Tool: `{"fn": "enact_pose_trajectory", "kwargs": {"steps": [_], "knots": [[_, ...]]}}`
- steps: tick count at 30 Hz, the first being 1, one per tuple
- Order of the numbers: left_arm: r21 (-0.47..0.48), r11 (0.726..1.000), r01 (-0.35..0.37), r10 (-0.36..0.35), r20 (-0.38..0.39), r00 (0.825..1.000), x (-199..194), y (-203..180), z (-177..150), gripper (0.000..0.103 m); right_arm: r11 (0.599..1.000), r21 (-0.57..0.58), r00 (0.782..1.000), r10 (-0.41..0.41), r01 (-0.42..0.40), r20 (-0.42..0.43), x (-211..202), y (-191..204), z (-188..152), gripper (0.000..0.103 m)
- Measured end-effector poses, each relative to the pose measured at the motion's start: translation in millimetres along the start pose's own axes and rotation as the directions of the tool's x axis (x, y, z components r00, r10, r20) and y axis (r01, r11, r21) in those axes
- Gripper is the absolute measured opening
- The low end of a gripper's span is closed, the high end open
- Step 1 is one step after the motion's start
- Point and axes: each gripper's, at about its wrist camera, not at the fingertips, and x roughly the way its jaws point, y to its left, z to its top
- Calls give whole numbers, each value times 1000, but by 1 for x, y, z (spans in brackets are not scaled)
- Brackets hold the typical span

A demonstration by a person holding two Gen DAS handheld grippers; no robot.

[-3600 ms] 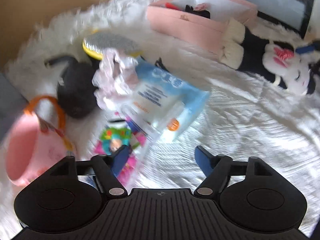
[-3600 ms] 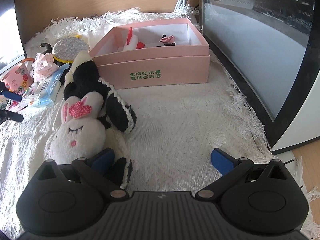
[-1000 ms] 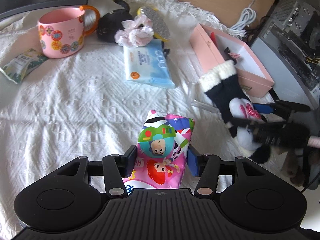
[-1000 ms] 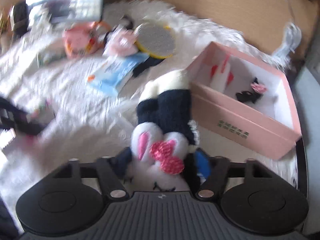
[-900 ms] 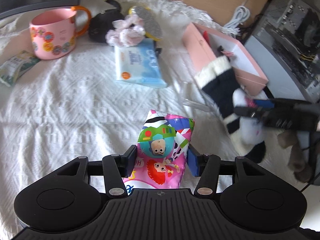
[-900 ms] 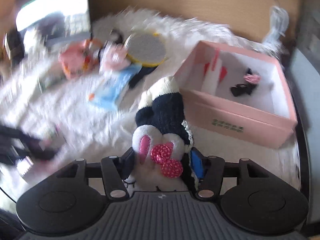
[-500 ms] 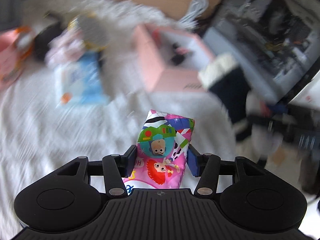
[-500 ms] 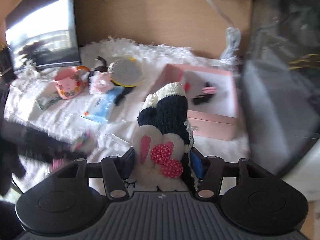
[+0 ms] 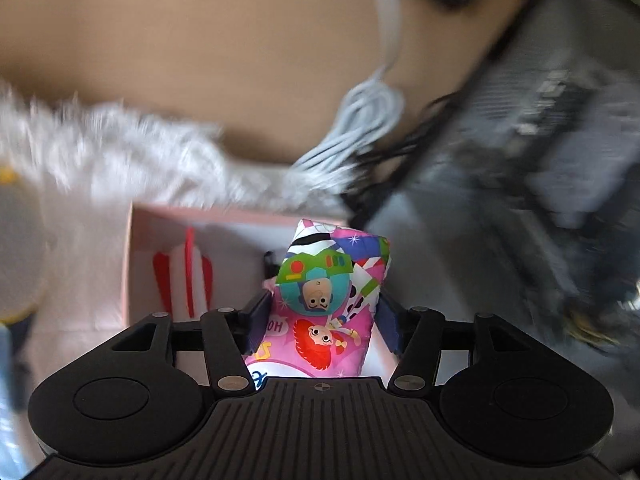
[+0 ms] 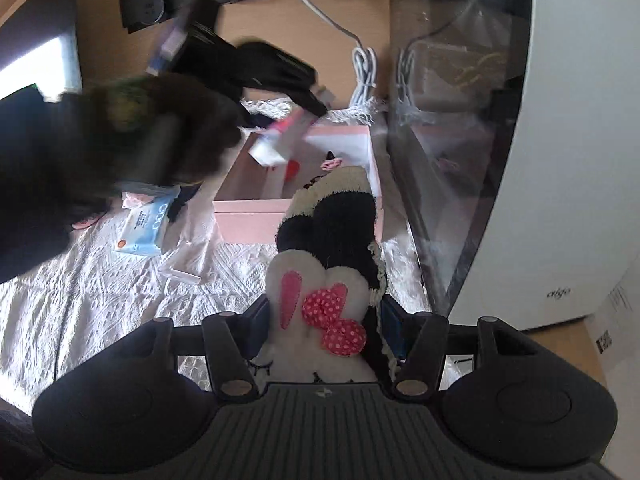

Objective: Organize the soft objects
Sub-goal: 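Drop the tissues into the box with the left tool while the right tool places the sock in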

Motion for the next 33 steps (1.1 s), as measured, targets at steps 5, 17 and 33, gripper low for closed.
{"fn": "enact_pose_trajectory", "kwargs": {"steps": [5, 17, 33], "knots": [[39, 995, -93, 99, -190, 977, 40, 4, -23, 61, 1000, 24, 1000, -16, 16, -3, 2, -3, -2, 57], [38, 999, 17, -26, 232, 972, -97, 48, -32, 58, 1000, -18, 989, 11, -9, 146, 12, -4, 83, 57], [-213, 959, -189, 210, 80, 974, -199, 175, -171, 58, 992, 122, 994, 36, -23, -107, 229, -5, 164, 58]]}}
